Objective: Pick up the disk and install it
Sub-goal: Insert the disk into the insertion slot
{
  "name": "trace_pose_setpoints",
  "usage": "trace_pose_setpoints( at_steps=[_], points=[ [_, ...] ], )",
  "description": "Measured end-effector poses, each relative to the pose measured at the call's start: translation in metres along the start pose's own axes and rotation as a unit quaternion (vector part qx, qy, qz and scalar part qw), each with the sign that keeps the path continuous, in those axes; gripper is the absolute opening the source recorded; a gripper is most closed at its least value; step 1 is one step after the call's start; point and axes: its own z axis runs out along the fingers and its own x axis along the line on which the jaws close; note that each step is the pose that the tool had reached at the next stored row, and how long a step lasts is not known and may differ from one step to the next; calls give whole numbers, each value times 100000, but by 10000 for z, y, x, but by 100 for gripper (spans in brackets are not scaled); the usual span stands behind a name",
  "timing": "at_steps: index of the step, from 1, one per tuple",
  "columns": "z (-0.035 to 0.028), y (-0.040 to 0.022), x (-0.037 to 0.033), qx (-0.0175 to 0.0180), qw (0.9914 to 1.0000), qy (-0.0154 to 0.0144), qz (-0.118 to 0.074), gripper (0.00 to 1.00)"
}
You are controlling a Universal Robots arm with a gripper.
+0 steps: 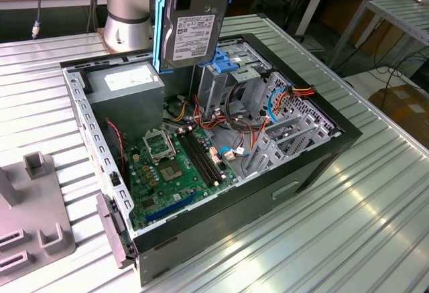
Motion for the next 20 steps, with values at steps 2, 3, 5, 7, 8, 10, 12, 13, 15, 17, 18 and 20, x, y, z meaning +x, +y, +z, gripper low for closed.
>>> trace_pose_setpoints(
  at_steps=[2, 3, 5, 7, 8, 10, 12, 13, 15, 17, 18, 20],
  points=[
    [0, -3, 2, 2, 100000, -5, 2, 37],
    [-1, -4, 21, 0, 100000, 1, -1, 37],
    [-1, -5, 59, 0, 100000, -1, 1, 37],
    [-1, -5, 61, 0, 100000, -2, -1, 37],
    [-2, -5, 63, 0, 100000, 0, 0, 37],
    [-1, -5, 66, 3, 100000, -4, -1, 37],
    [-2, -5, 72, 0, 100000, -1, 2, 37],
    [-2, -5, 75, 1, 100000, -2, 0, 37],
    [-2, -5, 80, 1, 100000, 0, 1, 37],
    [-2, -6, 86, 0, 100000, -2, 0, 37],
    [-2, -6, 90, 0, 100000, 0, -1, 37],
    [-2, -6, 102, 3, 100000, -3, 1, 37]
  ],
)
